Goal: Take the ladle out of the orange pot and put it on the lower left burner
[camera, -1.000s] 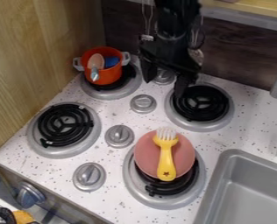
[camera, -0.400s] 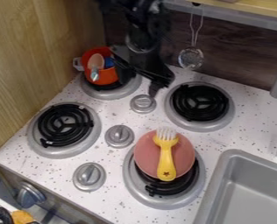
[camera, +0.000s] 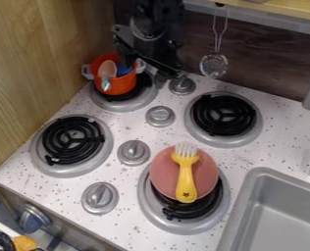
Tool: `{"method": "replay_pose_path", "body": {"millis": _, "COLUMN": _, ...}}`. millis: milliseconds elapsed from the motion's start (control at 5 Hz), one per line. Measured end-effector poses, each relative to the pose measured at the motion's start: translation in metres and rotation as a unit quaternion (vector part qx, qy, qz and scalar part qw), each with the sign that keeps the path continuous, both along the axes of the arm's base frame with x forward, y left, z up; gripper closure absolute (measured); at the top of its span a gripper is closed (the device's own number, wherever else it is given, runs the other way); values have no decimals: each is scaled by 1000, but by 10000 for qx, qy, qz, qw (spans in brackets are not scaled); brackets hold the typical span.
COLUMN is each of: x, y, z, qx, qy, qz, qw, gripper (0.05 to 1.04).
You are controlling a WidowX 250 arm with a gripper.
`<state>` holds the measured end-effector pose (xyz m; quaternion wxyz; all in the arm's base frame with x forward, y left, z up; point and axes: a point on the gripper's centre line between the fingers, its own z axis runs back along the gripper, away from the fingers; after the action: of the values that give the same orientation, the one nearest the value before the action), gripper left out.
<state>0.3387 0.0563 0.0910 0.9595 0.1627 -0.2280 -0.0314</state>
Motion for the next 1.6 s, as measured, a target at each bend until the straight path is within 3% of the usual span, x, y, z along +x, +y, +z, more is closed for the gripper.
{"method": "replay_pose_path", "body": {"millis": 200, "x": -2, "y": 16, "z": -3, "qx": 180, "qy": -212, "qz": 128, "qw": 9995, "gripper": 83}}
{"method": "replay_pose_path", "body": {"millis": 400, "x": -1, "y": 27, "z": 2, "qx": 545, "qy": -278, "qz": 163, "qw": 9980, "gripper": 83}}
{"method": "replay_pose_path", "body": {"millis": 600, "x": -1, "y": 32, "z": -6, "qx": 586, "qy": -203, "qz": 272, "qw": 9977, "gripper": 83}}
{"method": "replay_pose_path", "body": {"millis": 1200, "x": 1, "y": 52, "z": -37, "qx": 164, "qy": 286, "qz": 775, "qw": 9964, "gripper": 83}}
{"method": "replay_pose_path", "body": {"millis": 1600, "x": 2, "y": 59, "z": -45, "qx": 303, "qy": 323, "qz": 1058, "qw": 9934, "gripper": 131}}
